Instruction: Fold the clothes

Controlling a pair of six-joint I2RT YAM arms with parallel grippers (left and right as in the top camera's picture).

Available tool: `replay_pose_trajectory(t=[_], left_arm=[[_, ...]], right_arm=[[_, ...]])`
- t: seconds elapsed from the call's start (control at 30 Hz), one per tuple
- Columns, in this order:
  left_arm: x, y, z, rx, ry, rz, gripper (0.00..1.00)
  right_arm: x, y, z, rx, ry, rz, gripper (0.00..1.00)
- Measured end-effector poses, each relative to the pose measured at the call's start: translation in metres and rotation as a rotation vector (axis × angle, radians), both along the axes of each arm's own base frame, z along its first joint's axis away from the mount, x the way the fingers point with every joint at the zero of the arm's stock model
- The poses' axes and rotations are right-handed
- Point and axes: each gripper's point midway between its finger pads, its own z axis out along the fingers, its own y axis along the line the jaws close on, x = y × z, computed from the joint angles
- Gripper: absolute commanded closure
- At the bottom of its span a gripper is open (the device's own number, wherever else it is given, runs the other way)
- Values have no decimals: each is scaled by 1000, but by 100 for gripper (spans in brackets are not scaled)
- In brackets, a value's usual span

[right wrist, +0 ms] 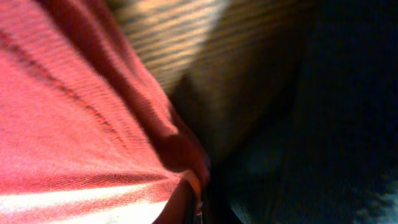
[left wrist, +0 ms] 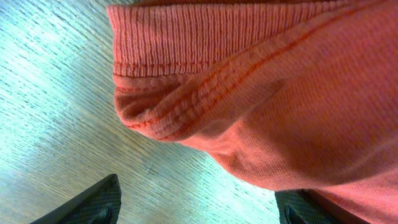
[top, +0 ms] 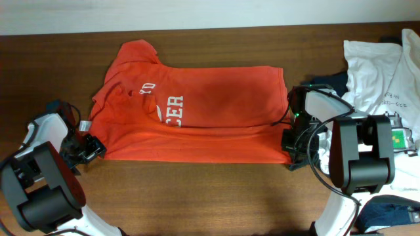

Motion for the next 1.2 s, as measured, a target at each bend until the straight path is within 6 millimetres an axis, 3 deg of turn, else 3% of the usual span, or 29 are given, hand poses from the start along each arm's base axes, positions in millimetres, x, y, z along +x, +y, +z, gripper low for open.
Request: replay_pose_trajectory(t=[0.03,0.07,0.17,0.2,0.23,0.3,0.47,0.57,0.63,0.67,0.73,0.9,0.93,1.0,1.03,1.07,1.13,1.2], left_arm=[[0,0,0,0,0,0,22],[0,0,0,0,-1,0,22],[9,-6,15,-24,-70,-4,21],[18,-6,38,-12,-157,-8,21],[27,-7,63,5,-250,-12,22],[39,-11,84,9,-345,-30,21],[53,-43,79,-34,-348,-120,21],[55,-53,70,-49,-321,-148,21],[55,-54,70,-49,-321,-153,21],[55,-54,70,-49,-321,-153,21],[55,-54,70,-49,-320,-153,21],[55,-54,70,-49,-320,-153,21],[55,-54,70,-49,-320,-153,21],[55,-54,70,-49,-320,-153,21],[55,-54,70,-49,-320,-153,21],[55,-54,70,-50,-320,-153,21],[55,-54,70,-49,-320,-153,21],[55,-54,70,-49,-320,-153,21]], right_arm=[[0,-4,0,-18,0,13,50],[1,-7,3,-27,-8,37,50],[47,-9,40,-40,-201,51,49],[75,-6,55,-27,-325,58,50],[84,-3,57,-7,-359,60,50],[93,4,56,33,-395,65,50],[99,10,25,69,-360,65,61],[108,10,24,72,-393,66,61],[111,11,23,72,-403,66,66],[111,11,21,72,-400,67,73],[107,10,12,72,-374,68,96],[105,23,12,154,-368,47,96],[113,28,15,204,-397,27,96],[140,14,29,255,-489,-49,87],[147,6,33,264,-519,-78,50],[156,-12,38,267,-554,-129,29],[149,-18,39,269,-529,-147,29],[128,-9,38,293,-442,-126,31]])
